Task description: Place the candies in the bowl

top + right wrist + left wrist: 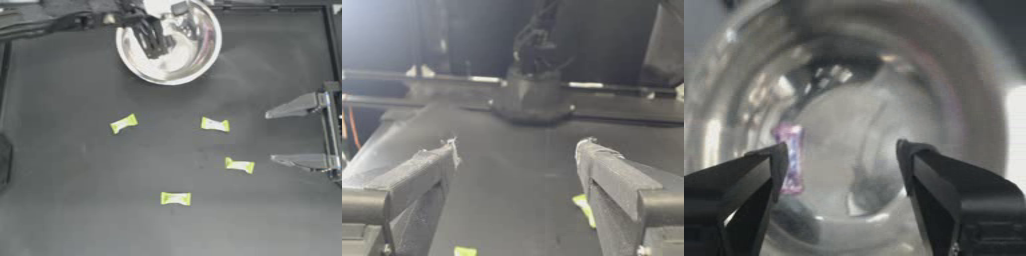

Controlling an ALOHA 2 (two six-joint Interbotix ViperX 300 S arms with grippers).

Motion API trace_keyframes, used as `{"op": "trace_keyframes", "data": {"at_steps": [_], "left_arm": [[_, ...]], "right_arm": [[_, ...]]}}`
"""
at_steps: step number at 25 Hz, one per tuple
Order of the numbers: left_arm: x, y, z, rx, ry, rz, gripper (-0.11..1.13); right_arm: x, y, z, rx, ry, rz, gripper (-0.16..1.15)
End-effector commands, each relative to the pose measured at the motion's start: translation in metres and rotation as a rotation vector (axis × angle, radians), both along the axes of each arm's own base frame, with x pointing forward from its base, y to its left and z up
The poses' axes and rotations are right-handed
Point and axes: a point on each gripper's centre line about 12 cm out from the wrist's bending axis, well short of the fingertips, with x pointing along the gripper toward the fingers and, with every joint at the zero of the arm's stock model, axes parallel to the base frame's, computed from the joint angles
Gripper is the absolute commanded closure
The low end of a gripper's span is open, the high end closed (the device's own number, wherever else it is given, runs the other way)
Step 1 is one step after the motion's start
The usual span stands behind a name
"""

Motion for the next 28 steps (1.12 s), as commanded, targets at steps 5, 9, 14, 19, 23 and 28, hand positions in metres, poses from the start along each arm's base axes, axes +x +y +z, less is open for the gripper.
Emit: {"op": "trace_keyframes", "data": {"at_steps": [5, 9, 14, 19, 23, 28], "left_arm": [[-0.034, -0.078, 0.082, 0.049, -0.166, -0.111, 0.07], [-0.057, -0.111, 0.090, 0.013, -0.237, -0.150, 0.08], [-0.089, -0.147, 0.088, 0.004, -0.355, -0.198, 0.08], [-0.112, -0.186, 0.080, -0.020, -0.458, -0.275, 0.08], [-0.117, -0.204, 0.066, -0.042, -0.439, -0.326, 0.08], [-0.123, -0.209, 0.049, -0.058, -0.414, -0.335, 0.08]], "right_arm": [[0.001, -0.001, 0.003, 0.004, -0.008, -0.007, -0.02], [0.002, -0.002, 0.003, 0.004, -0.006, -0.008, -0.02], [0.002, -0.003, 0.003, 0.007, 0.001, -0.017, -0.02], [0.002, -0.009, 0.000, 0.030, 0.036, -0.045, -0.02], [0.003, -0.014, 0.000, 0.050, 0.094, -0.074, -0.02], [0.005, -0.020, 0.001, 0.094, 0.188, -0.104, -0.02]]}}
